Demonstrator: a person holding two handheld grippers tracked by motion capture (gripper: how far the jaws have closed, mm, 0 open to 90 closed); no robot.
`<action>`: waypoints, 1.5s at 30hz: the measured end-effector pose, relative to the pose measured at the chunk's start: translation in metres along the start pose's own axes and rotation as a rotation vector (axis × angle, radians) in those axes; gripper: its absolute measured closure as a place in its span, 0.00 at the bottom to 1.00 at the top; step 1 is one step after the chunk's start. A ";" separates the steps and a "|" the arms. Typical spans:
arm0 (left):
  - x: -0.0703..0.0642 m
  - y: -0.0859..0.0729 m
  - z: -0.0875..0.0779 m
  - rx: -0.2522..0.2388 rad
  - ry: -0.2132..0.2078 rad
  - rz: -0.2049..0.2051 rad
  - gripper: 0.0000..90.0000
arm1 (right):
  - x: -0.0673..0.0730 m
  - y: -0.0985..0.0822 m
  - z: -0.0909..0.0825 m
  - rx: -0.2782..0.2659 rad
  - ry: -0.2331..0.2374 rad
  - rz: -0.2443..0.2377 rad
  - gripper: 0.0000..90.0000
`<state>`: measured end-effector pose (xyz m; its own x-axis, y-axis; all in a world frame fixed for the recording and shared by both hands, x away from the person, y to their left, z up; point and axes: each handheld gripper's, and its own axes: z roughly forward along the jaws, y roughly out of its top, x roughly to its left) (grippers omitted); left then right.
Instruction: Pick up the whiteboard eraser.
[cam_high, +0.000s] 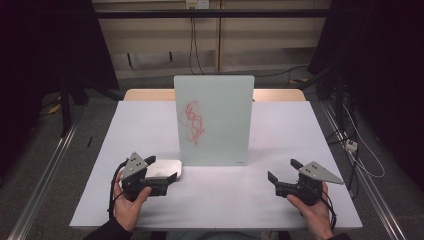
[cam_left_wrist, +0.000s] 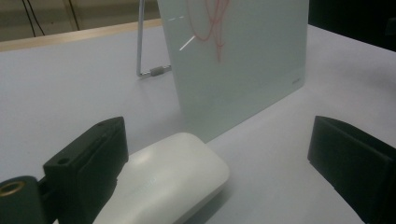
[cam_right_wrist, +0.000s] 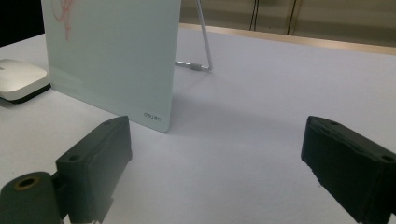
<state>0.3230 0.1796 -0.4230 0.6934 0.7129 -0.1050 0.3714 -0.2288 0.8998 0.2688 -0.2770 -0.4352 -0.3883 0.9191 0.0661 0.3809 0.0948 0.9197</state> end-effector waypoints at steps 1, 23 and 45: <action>0.000 0.000 0.000 0.001 0.002 0.005 0.06 | 0.000 0.000 0.000 0.001 -0.002 0.002 0.10; 0.018 0.012 -0.002 0.075 -0.058 -0.006 0.08 | -0.001 0.000 0.005 0.025 0.033 0.020 0.09; 0.048 0.031 0.000 0.237 -0.140 0.078 0.10 | 0.000 0.001 0.007 0.036 0.042 0.028 0.09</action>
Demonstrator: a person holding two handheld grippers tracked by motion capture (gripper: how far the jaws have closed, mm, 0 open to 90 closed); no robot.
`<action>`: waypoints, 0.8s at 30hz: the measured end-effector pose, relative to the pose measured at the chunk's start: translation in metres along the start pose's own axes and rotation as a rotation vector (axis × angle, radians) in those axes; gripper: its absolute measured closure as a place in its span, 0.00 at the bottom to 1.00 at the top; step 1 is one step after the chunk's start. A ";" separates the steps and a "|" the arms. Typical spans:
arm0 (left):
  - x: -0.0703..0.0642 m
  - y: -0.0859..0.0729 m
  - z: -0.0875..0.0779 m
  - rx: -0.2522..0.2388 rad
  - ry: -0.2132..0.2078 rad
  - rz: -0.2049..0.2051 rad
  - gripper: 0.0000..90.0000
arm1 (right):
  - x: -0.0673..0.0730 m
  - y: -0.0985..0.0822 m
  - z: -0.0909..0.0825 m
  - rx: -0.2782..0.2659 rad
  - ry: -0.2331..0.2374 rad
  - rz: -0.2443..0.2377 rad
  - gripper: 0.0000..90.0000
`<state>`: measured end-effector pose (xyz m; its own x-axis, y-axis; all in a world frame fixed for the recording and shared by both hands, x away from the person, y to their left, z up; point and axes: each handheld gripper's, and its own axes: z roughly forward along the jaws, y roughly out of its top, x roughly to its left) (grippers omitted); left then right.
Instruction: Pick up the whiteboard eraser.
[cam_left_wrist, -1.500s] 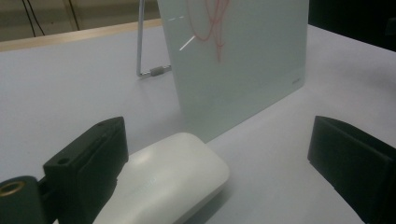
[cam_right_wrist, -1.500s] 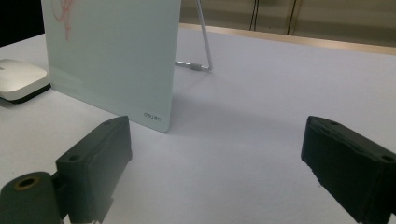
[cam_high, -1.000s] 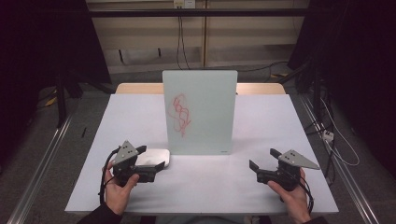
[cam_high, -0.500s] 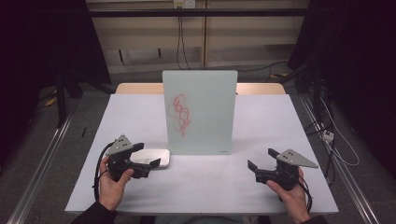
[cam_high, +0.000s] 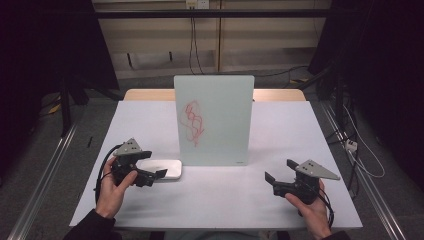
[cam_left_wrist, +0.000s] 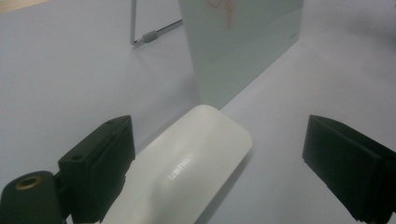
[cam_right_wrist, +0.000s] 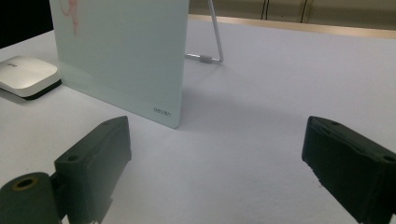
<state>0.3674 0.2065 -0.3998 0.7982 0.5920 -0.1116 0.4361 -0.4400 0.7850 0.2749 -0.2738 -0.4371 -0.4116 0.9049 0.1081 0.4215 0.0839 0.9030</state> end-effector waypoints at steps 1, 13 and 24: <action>0.002 0.001 0.000 0.012 -0.004 0.009 0.10 | 0.000 0.000 0.000 0.001 -0.001 0.001 0.09; 0.017 0.012 0.013 0.133 -0.070 0.151 0.09 | 0.000 0.000 0.001 0.005 0.007 0.000 0.09; 0.021 0.016 0.041 0.319 -0.136 0.305 0.11 | 0.001 0.000 0.001 0.007 0.012 0.005 0.09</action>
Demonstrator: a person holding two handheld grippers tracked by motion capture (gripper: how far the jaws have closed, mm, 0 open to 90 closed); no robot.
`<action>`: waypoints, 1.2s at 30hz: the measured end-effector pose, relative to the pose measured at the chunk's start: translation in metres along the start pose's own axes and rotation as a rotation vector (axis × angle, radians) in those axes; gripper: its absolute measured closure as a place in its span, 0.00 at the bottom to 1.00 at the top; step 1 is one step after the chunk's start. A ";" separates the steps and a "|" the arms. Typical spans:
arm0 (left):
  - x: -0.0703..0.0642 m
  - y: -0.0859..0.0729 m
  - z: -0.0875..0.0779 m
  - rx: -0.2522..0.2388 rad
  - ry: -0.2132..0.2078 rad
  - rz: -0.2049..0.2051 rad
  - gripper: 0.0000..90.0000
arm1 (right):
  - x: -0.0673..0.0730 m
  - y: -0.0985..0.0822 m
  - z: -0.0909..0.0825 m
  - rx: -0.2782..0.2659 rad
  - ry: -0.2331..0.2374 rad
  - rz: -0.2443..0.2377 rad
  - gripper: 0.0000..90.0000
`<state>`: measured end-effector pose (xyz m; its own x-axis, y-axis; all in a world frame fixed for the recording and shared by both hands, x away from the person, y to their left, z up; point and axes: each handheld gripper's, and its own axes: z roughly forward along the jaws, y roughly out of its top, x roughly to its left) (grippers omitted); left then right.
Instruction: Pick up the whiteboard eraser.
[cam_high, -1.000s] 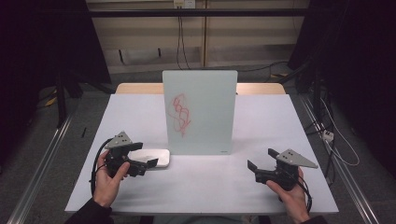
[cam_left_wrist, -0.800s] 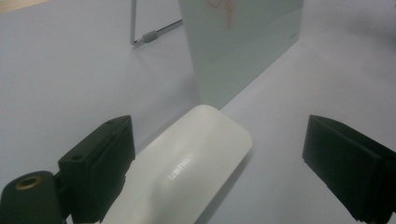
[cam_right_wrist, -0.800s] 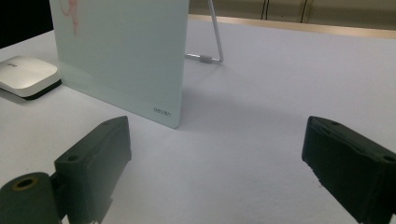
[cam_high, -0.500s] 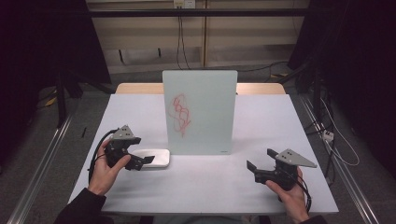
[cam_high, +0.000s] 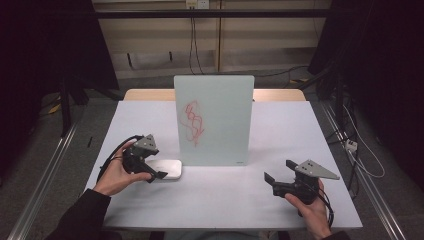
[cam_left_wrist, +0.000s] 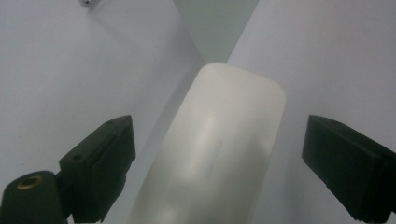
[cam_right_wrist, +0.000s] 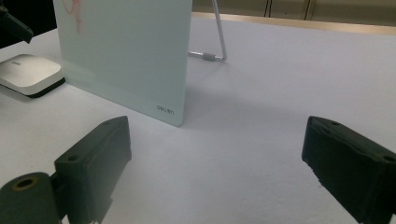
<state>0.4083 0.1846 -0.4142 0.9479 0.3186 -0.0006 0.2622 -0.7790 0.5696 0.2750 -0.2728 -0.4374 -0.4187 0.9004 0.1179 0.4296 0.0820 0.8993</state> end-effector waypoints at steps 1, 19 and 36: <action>0.000 0.001 0.001 0.023 -0.001 0.016 0.11 | 0.000 0.000 0.000 0.000 0.002 0.001 0.09; 0.001 0.002 0.015 0.110 -0.025 0.147 0.26 | -0.001 0.000 -0.001 0.004 0.006 0.006 0.09; -0.002 0.003 0.020 0.154 -0.010 0.183 0.28 | -0.002 -0.001 -0.001 0.003 0.004 0.018 0.09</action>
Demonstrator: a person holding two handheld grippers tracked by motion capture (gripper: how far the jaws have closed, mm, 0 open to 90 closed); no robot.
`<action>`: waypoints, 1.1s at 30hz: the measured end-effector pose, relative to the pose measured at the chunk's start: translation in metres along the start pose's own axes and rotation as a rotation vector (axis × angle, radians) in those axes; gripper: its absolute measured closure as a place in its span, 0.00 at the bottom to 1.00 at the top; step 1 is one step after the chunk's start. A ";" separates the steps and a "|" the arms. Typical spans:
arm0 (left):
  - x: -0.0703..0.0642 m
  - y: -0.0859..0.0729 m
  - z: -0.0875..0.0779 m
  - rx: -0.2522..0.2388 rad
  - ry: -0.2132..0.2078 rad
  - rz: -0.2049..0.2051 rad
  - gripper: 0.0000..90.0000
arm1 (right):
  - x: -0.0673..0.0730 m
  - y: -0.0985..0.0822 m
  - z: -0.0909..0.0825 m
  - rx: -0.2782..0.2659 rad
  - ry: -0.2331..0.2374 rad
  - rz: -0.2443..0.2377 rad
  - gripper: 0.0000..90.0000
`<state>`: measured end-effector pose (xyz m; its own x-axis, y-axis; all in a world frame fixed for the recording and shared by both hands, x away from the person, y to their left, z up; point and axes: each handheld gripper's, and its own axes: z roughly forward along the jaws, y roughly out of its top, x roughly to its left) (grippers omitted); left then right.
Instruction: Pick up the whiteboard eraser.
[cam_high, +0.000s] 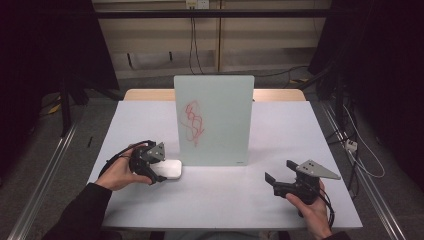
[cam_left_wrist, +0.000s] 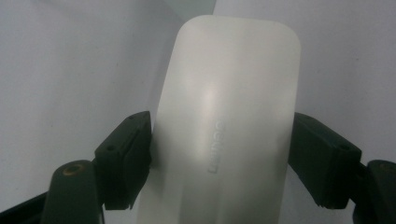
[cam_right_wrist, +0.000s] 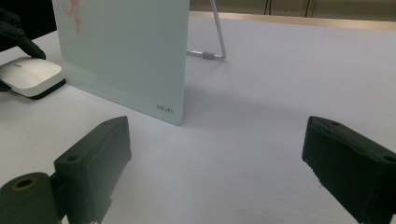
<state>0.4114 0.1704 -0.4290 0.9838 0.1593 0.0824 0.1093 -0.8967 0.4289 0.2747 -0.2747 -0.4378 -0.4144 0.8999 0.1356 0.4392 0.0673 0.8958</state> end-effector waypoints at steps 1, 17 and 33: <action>0.000 0.001 -0.001 0.013 -0.004 0.004 0.28 | 0.000 0.000 0.000 0.000 -0.001 0.001 0.09; -0.001 0.001 -0.004 0.022 -0.018 -0.021 0.34 | -0.001 0.000 0.000 0.002 0.000 0.013 0.09; -0.002 0.005 -0.002 0.030 -0.019 -0.044 0.34 | -0.002 0.000 0.000 0.005 0.003 0.016 0.09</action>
<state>0.4100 0.1668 -0.4257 0.9805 0.1909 0.0471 0.1559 -0.9010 0.4049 0.2751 -0.2762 -0.4382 -0.4101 0.8995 0.1509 0.4495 0.0554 0.8916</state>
